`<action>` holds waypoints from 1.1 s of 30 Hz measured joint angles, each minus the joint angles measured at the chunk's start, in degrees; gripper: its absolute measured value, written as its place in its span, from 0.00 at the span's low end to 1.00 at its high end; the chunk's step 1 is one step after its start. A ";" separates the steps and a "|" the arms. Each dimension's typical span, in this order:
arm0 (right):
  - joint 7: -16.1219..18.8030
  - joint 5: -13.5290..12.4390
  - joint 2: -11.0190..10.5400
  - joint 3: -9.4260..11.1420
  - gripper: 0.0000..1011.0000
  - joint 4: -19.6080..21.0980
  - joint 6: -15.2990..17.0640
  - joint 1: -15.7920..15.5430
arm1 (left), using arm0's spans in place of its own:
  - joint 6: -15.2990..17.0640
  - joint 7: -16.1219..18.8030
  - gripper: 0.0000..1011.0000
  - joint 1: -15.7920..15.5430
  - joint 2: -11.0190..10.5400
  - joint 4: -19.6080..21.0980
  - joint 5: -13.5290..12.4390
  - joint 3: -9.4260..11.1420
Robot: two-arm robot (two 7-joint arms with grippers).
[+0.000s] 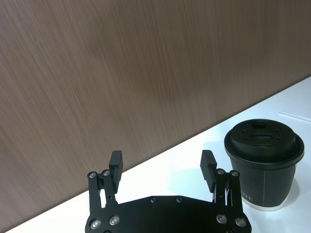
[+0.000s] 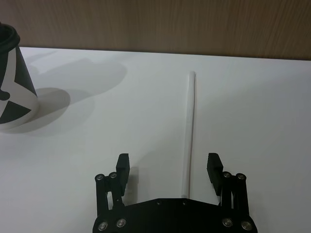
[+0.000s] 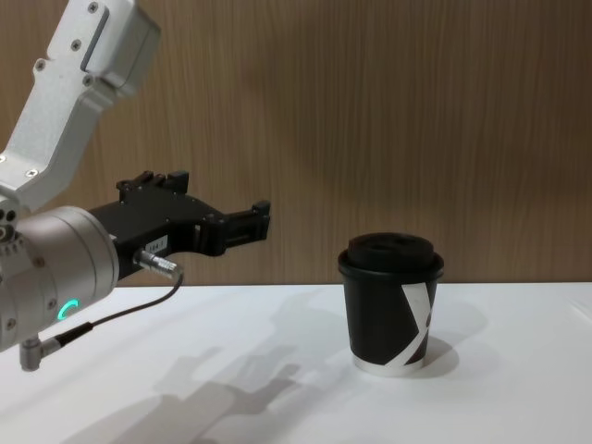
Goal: Pick up the straw with one hand, pass it to the other hand, and insert it into the cup.
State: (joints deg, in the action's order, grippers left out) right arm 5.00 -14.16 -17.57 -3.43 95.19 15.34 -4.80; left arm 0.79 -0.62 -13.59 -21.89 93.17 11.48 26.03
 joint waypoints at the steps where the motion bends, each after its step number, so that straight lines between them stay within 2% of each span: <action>1: 0.04 0.00 0.07 0.00 0.99 0.00 0.11 0.01 | 0.00 0.00 0.99 0.00 0.00 0.00 0.00 0.00; 12: -0.16 -1.31 2.28 1.06 0.99 -0.37 1.95 0.51 | 0.00 0.00 0.99 0.00 0.00 0.00 0.00 0.00; 15: -0.35 -1.64 2.74 1.32 0.92 -0.46 2.30 0.62 | 0.00 0.00 0.99 0.00 0.00 0.00 0.00 0.00; 17: -0.42 -1.76 2.95 1.43 0.91 -0.49 2.46 0.69 | 0.00 0.00 0.99 0.00 0.00 0.00 0.00 0.00; 18: -0.48 -1.88 3.13 1.53 0.86 -0.51 2.60 0.74 | 0.00 0.00 0.99 0.00 0.00 0.00 0.00 0.00; 20: -0.55 -2.05 3.36 1.65 0.83 -0.55 2.77 0.78 | 0.00 0.00 0.99 0.00 0.00 0.00 0.00 0.00; 26: -0.71 -2.32 3.79 1.89 0.62 -0.62 3.13 0.91 | 0.00 0.00 0.99 0.00 0.00 0.00 0.00 0.00; 28: -0.73 -2.37 3.86 1.93 0.59 -0.63 3.18 0.93 | 0.00 0.00 0.99 0.00 0.00 0.00 0.00 0.00; 29: -0.74 -2.43 3.95 1.95 0.53 -0.65 3.24 0.94 | 0.00 0.00 0.99 0.00 0.00 0.00 0.00 0.00; 32: -0.76 -2.49 4.03 1.99 0.47 -0.66 3.33 0.95 | 0.00 0.00 0.99 0.00 0.00 0.00 0.00 0.00; 33: -0.76 -2.50 4.05 2.00 0.41 -0.66 3.35 0.96 | 0.00 0.00 0.99 0.00 0.00 0.00 0.00 0.00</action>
State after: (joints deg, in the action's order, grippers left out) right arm 4.24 -16.66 -13.52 -1.43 94.53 18.69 -3.84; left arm 0.79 -0.62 -13.59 -21.89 93.17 11.48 26.02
